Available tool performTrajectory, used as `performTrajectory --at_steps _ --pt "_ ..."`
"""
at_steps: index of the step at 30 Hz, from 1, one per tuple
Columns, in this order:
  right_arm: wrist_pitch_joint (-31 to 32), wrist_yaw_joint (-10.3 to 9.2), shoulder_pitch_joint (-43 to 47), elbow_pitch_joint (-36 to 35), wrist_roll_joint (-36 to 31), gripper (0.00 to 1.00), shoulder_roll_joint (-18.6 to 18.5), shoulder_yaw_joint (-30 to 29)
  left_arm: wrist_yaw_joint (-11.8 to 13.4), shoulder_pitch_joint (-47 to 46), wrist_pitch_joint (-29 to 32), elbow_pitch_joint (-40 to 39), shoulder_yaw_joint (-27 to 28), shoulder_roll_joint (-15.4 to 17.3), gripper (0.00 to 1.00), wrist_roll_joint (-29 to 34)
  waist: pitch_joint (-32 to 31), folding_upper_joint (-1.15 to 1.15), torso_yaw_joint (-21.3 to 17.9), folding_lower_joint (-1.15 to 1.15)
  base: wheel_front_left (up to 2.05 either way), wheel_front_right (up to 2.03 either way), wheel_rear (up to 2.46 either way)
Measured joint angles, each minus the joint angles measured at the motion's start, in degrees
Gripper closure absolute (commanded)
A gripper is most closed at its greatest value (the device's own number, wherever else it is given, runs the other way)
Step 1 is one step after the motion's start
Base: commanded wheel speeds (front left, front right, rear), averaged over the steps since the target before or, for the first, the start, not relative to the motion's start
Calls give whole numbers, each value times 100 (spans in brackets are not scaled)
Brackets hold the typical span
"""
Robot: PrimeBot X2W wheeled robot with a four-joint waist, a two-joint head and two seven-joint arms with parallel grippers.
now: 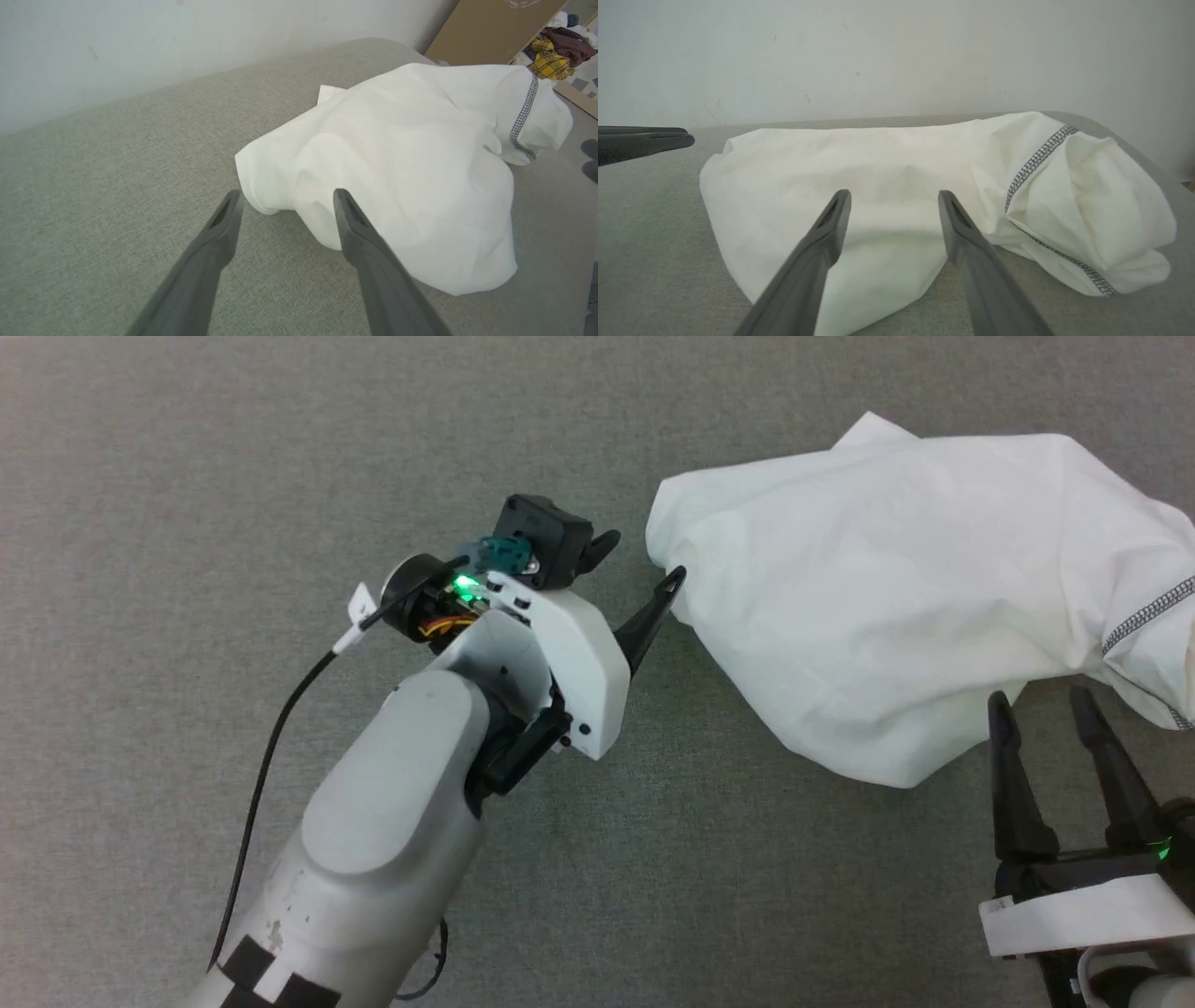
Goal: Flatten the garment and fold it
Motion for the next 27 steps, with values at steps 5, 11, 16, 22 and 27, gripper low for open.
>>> performTrajectory --at_steps 5,11,16,22,27 --pt "2 -1 -76 -129 -40 0 0 5 0 -180 149 358 -69 -118 0 -93 199 0 -92 -1 0 0 0" --pt "2 0 -118 -201 -41 0 0 7 1 -249 434 598 -110 -215 0 -320 380 0 -213 -1 0 0 0" --pt "-1 0 -121 -189 -38 0 0 22 2 -277 589 756 -185 -218 100 -331 435 0 -326 -1 0 0 0" --pt "-4 0 -120 -127 -38 0 0 -10 2 -277 423 800 -250 -209 100 -353 362 0 -375 -2 0 0 0" --pt "-9 0 -114 -68 -37 0 0 -44 4 -277 120 753 -178 -208 100 -411 216 0 -339 -2 0 0 0"
